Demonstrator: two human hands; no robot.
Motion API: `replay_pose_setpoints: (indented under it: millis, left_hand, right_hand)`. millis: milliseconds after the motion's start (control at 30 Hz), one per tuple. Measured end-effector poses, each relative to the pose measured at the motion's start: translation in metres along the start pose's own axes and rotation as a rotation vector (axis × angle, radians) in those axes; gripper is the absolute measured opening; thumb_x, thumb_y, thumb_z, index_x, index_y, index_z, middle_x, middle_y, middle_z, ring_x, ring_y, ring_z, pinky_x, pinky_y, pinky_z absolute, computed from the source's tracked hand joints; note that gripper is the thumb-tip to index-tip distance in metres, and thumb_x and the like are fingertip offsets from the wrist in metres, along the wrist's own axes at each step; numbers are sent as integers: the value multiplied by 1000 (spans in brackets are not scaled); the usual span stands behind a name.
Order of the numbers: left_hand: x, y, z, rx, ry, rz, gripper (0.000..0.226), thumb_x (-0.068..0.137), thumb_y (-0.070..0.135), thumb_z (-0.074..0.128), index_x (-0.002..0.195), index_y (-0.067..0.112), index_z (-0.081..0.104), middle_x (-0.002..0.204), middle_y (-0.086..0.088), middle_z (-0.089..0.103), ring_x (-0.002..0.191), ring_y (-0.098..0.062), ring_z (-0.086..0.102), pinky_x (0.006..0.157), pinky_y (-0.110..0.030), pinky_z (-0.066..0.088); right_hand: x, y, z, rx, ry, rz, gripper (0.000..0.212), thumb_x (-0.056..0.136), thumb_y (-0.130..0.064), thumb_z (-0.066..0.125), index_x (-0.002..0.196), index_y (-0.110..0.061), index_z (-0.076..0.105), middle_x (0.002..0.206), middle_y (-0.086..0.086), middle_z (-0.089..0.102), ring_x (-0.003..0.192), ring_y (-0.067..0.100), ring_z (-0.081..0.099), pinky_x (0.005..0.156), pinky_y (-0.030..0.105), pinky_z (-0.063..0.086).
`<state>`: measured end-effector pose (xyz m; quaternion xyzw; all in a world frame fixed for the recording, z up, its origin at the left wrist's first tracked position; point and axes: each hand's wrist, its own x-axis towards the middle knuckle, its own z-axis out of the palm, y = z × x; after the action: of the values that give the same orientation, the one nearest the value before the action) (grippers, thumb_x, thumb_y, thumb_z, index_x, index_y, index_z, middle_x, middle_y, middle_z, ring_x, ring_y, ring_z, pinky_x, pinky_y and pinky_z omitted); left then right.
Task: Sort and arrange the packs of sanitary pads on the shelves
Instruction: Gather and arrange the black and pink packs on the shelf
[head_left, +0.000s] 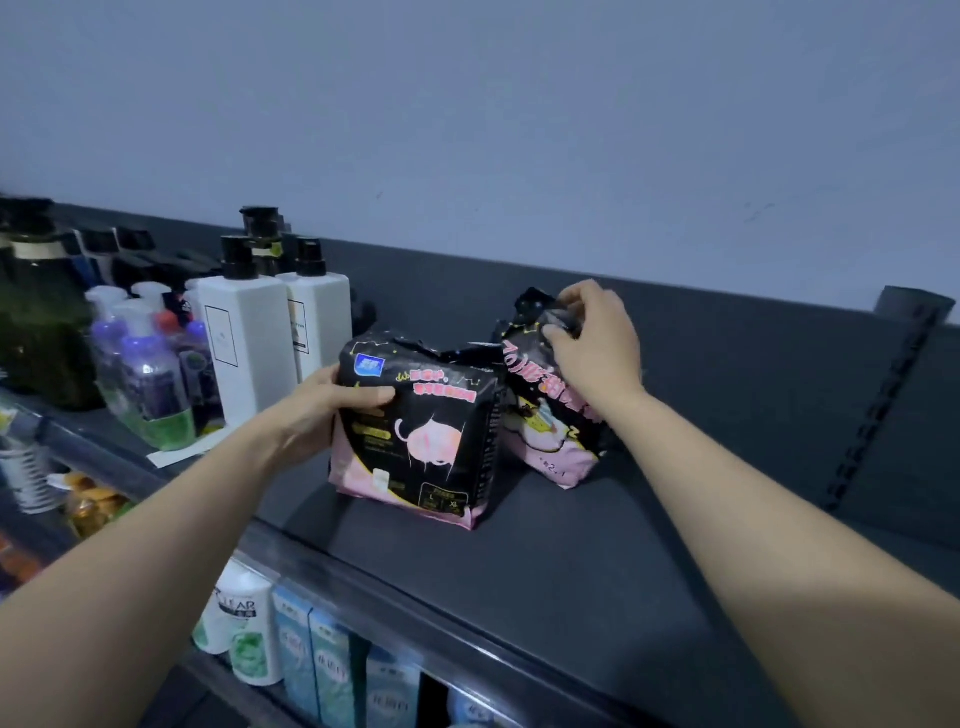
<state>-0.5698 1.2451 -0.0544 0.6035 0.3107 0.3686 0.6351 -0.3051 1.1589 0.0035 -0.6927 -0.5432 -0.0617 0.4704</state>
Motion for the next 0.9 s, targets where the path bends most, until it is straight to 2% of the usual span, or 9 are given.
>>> replay_pose_setpoints:
  millis: [133,300,367,433,500,600,733,833,900]
  left_hand:
    - [-5,6,14,29,213,112,72,42,18,95,106,7,64,102,-16,73,85,-25,71,78,-33,59]
    - [-2,6,41,508,702,394,42,69,26,83,88,24,46,96,-3,59,89,-19,61,79,-37,52]
    - [-5,1,50,699,621,475,48,68,50,76,87,15,49,96,-6,53,87,-19,54,77,-34,46]
    - [-5,-1,56,675,330,444,64,71,67,57,85,4,56,93,-8,54,84,-18,51,74,-30,41]
    - [-5,-1,59,554,52,316,61,84,55,53,90,-5,59,91,-12,52,79,-21,49,69,-28,39]
    - [12,-13,52,772,98,184,23,91,19,63,113,17,57,118,-9,50,88,-21,56,72,-25,45]
    - [27,-17,58,1197,195,96,87,74,35,80,146,27,33,155,0,27,142,-24,24,110,-45,26]
    - [36,-14,63,1181,69,-105,122,63,55,82,155,28,6,163,-6,2,149,-27,3,117,-46,13]
    - [43,-10,69,1335,37,-210,126,57,87,60,154,31,5,162,-4,12,148,-31,11,118,-46,14]
  right_hand:
    - [-12,25,6,-337,-169,129,52,80,-59,65,124,-32,55,121,4,55,114,27,55,94,41,41]
    - [-24,42,9,53,-230,248,68,70,-37,80,132,-37,50,123,3,59,110,23,58,94,38,49]
    - [-28,41,13,44,-166,229,61,72,-30,80,126,-35,51,119,0,61,108,22,59,91,38,49]
    - [-32,39,14,38,-126,226,54,76,-28,78,123,-33,52,119,-2,60,106,22,59,89,36,48]
    - [-35,40,13,56,-113,243,48,79,-27,76,121,-33,52,120,-3,59,105,21,58,88,35,47]
    - [-38,44,7,55,-94,234,38,82,-25,73,115,-32,55,117,-4,61,106,20,57,87,34,46]
    - [-44,46,-6,71,-97,208,26,84,-20,70,103,-33,58,112,-9,63,102,18,57,88,36,47]
    - [-51,50,-16,106,-85,205,27,84,-16,70,95,-37,56,107,-12,63,98,17,58,88,36,49]
    - [-55,55,-24,128,-69,224,28,84,-15,71,95,-37,57,105,-14,62,97,16,58,88,37,49]
